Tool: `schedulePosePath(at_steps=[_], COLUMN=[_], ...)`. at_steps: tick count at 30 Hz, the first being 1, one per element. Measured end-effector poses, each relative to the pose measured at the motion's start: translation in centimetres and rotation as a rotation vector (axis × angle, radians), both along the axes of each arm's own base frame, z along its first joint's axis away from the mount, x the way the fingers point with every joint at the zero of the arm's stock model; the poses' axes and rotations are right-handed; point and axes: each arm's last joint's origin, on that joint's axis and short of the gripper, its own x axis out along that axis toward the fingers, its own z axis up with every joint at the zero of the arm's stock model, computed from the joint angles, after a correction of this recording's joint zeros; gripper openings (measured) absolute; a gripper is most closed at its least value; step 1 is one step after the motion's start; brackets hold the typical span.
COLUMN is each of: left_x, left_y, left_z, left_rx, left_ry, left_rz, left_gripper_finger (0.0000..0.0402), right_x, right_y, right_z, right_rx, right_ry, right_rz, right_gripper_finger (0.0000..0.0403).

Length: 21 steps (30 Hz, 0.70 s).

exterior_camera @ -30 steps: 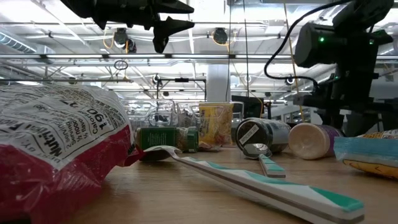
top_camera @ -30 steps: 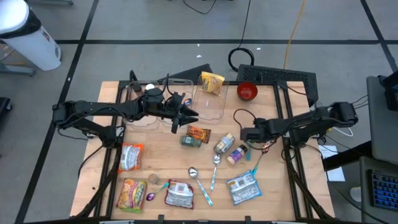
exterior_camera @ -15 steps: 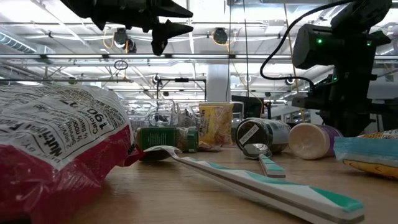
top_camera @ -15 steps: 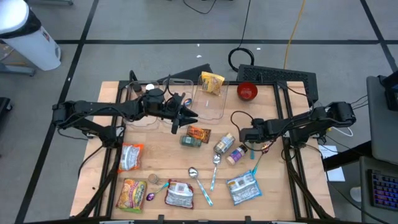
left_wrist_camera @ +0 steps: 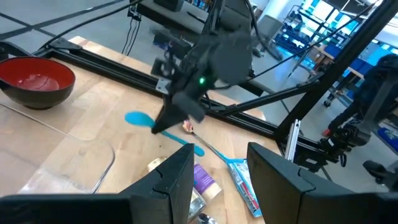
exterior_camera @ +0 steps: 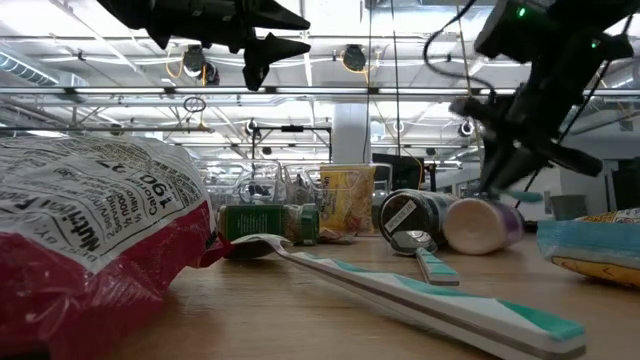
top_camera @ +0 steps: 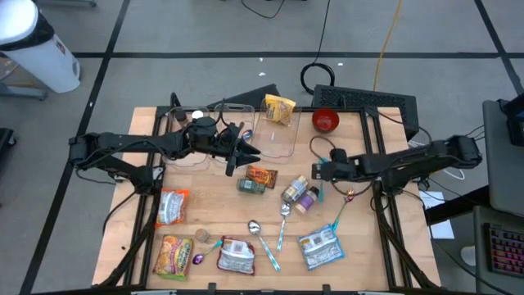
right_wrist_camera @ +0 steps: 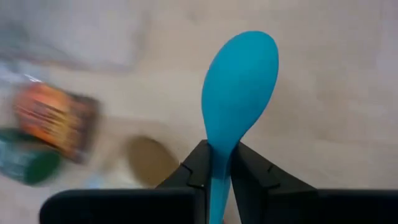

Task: Pick & Place Food Item
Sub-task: Put the blue baby spoon into the middle transparent bin

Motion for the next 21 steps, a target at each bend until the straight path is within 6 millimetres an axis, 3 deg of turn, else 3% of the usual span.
schedulePosePath(at_steps=[8,17,21], left_x=[0.0,-0.1,-0.1], left_y=[0.4,1.3,1.3], left_z=[0.3,1.2,1.6], left_rx=[-0.010,-0.079,-0.086], left_ry=[-0.028,-0.113,-0.149], left_rz=[0.015,0.050,0.056], left_gripper_finger=[0.0154,0.0154,0.0154], right_x=[-1.0,-0.2,0.7], right_y=[-0.6,-0.9,-0.8], right_z=[5.0,11.6,12.6], right_rx=[-0.227,-0.672,-0.763], right_ry=[-0.352,-0.757,-0.856], right_rz=[-0.061,-0.015,0.014], right_gripper_finger=[0.0028,0.0027,0.0027])
